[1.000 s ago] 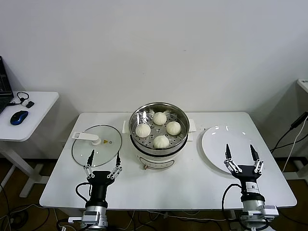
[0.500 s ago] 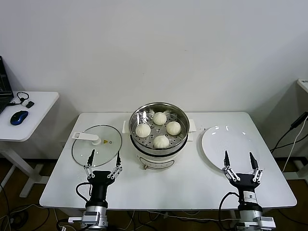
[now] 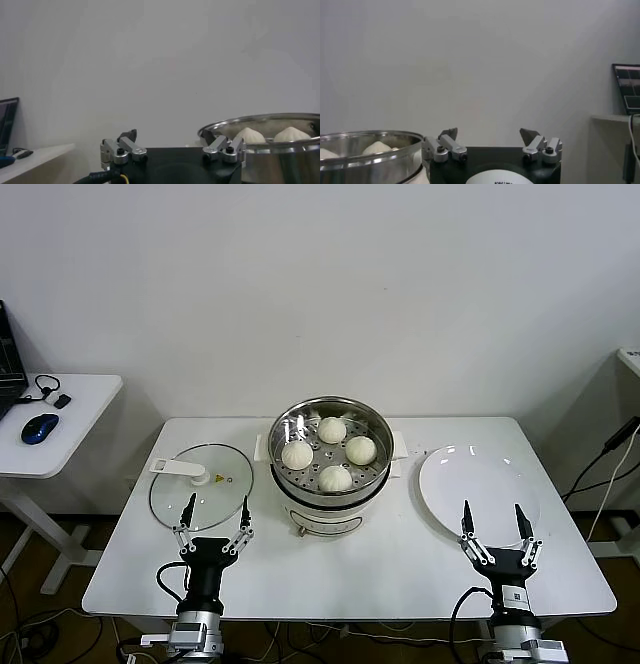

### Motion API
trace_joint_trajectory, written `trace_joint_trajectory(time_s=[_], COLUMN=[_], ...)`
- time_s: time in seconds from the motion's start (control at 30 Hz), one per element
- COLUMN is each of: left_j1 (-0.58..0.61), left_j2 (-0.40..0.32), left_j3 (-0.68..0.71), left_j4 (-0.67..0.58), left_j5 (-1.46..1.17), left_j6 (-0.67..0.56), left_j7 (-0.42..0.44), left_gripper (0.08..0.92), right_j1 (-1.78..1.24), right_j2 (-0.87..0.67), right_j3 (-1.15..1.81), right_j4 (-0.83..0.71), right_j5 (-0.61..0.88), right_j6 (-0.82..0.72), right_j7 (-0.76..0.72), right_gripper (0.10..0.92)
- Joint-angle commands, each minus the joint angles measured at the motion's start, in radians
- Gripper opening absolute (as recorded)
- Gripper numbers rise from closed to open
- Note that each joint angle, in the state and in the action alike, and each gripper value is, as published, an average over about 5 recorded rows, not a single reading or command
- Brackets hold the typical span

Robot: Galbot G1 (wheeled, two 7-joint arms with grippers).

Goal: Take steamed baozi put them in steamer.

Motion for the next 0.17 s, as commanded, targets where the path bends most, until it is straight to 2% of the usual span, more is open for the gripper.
trace_joint_trajectory(time_s=[0.03,0.17], left_j1=[-0.001,-0.001], left_j2=[-0.049,-0.049], left_j3=[0.001,0.001], left_j4=[-0.002,-0.003], left_j5=[-0.001,-0.001], left_j6=[0.002,0.003], left_j7=[0.0,0.0], left_gripper=[0.823,0.823], right_j1=[-0.005,-0.006], right_j2=[0.008,0.007], right_j3=[-0.002,-0.002], right_j4=[0.002,0.003], right_j5=[-0.008,-0.008], right_j6=[0.004,0.003], right_j7=[-0.001,-0.001], right_gripper=[0.823,0.823])
